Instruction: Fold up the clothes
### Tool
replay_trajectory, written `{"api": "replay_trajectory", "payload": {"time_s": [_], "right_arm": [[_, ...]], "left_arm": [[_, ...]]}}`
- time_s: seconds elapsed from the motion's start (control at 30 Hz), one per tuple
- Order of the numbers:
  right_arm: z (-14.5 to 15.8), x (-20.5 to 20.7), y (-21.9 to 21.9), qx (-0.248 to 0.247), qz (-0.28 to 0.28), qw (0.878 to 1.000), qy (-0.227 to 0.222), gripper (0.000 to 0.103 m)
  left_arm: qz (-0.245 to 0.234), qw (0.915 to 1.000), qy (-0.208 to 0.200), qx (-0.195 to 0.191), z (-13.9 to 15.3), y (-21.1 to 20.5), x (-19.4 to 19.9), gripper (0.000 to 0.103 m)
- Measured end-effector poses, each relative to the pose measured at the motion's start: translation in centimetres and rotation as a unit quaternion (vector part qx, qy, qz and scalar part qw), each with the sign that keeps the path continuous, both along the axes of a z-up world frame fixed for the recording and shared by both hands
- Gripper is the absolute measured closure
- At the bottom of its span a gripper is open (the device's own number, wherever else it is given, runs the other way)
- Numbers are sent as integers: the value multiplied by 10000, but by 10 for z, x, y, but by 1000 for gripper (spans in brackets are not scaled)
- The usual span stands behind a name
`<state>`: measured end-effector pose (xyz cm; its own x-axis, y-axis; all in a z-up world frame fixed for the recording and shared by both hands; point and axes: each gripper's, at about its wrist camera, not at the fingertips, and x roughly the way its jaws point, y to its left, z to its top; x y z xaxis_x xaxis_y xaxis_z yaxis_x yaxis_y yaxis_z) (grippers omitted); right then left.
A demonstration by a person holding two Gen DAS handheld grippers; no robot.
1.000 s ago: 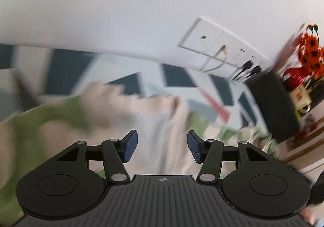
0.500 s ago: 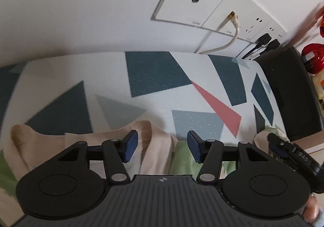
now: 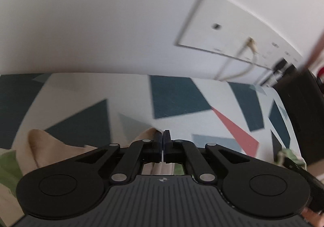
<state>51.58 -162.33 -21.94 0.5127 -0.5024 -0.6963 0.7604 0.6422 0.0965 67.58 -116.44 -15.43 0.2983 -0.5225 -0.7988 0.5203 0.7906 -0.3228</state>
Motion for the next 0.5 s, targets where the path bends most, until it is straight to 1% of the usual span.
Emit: {"api": "replay_trajectory", "payload": {"time_s": [0.03, 0.1, 0.17, 0.23, 0.3, 0.33, 0.37, 0.4, 0.43, 0.47, 0.5], "right_arm": [[-1, -4, -4, -95, -140, 9999, 16, 103], [-3, -18, -22, 54, -464, 9987, -198, 103], [-4, -27, -37, 240, -644, 9970, -348, 103], [-5, -31, -44, 51, -901, 9957, -200, 103], [-7, -39, -51, -49, -1034, 9944, -199, 103], [-6, -44, -53, 22, -1044, 9941, -288, 103], [-4, -50, -55, 119, -1042, 9937, -395, 103], [-2, -56, -57, 216, -1040, 9931, -503, 97], [0, -62, -58, 314, -1038, 9922, -610, 93], [6, -73, -57, 317, -1062, 9907, -795, 83], [12, -85, -54, 298, -1093, 9885, -998, 74]], "left_arm": [[64, 10000, 0, 54, -2, 2, 4, 102], [95, 9999, -32, 102, -9, 2, 7, 102], [125, 9998, -52, 119, -13, 1, 8, 102], [170, 9997, -157, 120, -15, -3, 7, 102], [179, 9993, -238, 218, -13, -8, 6, 101], [158, 9991, -264, 286, -12, -11, 5, 96], [67, 9989, -288, 359, -8, -13, 4, 88], [-24, 9986, -312, 432, -4, -15, 2, 83], [-98, 9979, -471, 436, 5, -13, -4, 73], [-172, 9969, -630, 439, 13, -11, -10, 64], [-250, 9955, -810, 431, 24, -7, -19, 60]]}}
